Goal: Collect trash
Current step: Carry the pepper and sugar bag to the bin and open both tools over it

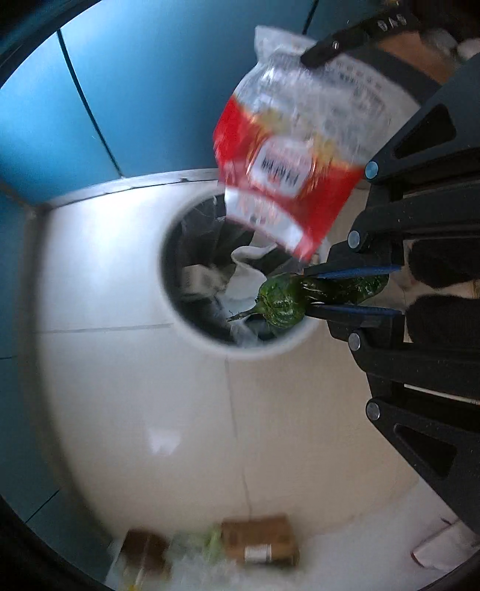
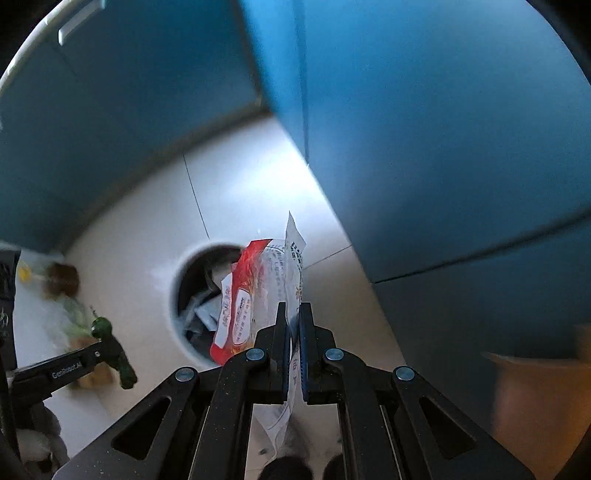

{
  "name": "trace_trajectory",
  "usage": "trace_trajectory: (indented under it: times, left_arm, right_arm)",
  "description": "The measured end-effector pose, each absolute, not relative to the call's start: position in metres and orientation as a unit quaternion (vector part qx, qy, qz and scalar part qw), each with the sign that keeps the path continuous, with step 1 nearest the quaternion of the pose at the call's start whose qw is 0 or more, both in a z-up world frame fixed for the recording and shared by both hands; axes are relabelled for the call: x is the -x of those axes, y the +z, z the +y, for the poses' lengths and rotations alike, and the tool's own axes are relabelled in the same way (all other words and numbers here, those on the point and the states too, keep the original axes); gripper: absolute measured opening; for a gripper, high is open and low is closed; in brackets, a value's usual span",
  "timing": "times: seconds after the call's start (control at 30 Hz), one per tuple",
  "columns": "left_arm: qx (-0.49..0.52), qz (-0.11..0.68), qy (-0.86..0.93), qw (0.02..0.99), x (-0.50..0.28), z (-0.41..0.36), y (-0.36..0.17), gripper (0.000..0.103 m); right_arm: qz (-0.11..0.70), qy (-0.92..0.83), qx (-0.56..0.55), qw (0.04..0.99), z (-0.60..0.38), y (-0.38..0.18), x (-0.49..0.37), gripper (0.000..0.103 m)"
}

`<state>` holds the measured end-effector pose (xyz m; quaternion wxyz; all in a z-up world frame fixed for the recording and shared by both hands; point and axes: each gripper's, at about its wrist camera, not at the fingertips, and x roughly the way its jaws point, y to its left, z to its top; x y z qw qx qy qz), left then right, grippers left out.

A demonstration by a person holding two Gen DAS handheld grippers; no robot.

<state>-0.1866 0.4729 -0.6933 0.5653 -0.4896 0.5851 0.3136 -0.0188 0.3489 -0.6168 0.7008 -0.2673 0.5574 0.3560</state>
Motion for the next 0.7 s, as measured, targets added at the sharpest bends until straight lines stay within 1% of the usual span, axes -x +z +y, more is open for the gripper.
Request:
trace_trajectory:
  times: [0.1, 0.17, 0.27, 0.3, 0.33, 0.37, 0.4, 0.43, 0.47, 0.5, 0.57, 0.6, 0.67, 0.7]
  left_arm:
    - [0.518, 0.578, 0.295, 0.558, 0.177, 0.478, -0.742, 0.013]
    - [0.532, 0.574, 0.286, 0.552, 0.173, 0.483, -0.764, 0.015]
    - [0.552, 0.569, 0.276, 0.544, 0.168, 0.491, -0.787, 0.017]
    - [0.555, 0.568, 0.275, 0.542, 0.167, 0.493, -0.791, 0.019]
    - [0.556, 0.566, 0.275, 0.543, 0.167, 0.495, -0.793, 0.024]
    - [0.556, 0.565, 0.274, 0.545, 0.166, 0.498, -0.793, 0.050]
    - [0.553, 0.564, 0.276, 0.548, 0.166, 0.500, -0.792, 0.077]
    - [0.548, 0.561, 0.281, 0.553, 0.167, 0.502, -0.788, 0.088]
    - [0.546, 0.557, 0.284, 0.558, 0.168, 0.502, -0.783, 0.092]
    - [0.544, 0.557, 0.286, 0.559, 0.170, 0.503, -0.779, 0.092]
    - [0.529, 0.559, 0.296, 0.566, 0.175, 0.503, -0.767, 0.092]
    - [0.516, 0.563, 0.303, 0.570, 0.177, 0.502, -0.762, 0.094]
    - [0.470, 0.576, 0.327, 0.584, 0.182, 0.497, -0.743, 0.095]
    - [0.453, 0.577, 0.334, 0.592, 0.185, 0.495, -0.734, 0.095]
  right_arm:
    - [0.559, 0.364, 0.289, 0.687, 0.367, -0.668, 0.028, 0.004]
    - [0.561, 0.364, 0.298, 0.682, 0.376, -0.689, 0.030, 0.004]
    - [0.575, 0.361, 0.306, 0.667, 0.387, -0.716, 0.033, 0.005]
    - [0.586, 0.359, 0.308, 0.658, 0.392, -0.725, 0.036, 0.006]
    - [0.592, 0.360, 0.304, 0.654, 0.394, -0.728, 0.034, 0.012]
    - [0.598, 0.359, 0.302, 0.650, 0.396, -0.730, 0.032, 0.023]
    - [0.606, 0.361, 0.298, 0.643, 0.400, -0.734, 0.027, 0.032]
    - [0.608, 0.361, 0.295, 0.643, 0.397, -0.735, 0.025, 0.052]
    - [0.609, 0.363, 0.289, 0.643, 0.396, -0.734, 0.023, 0.066]
    - [0.611, 0.366, 0.283, 0.643, 0.395, -0.730, 0.020, 0.070]
    - [0.611, 0.371, 0.278, 0.642, 0.390, -0.724, 0.017, 0.084]
    - [0.609, 0.371, 0.281, 0.643, 0.387, -0.720, 0.016, 0.088]
    - [0.599, 0.371, 0.287, 0.649, 0.383, -0.714, 0.017, 0.099]
    - [0.592, 0.371, 0.291, 0.654, 0.380, -0.708, 0.018, 0.102]
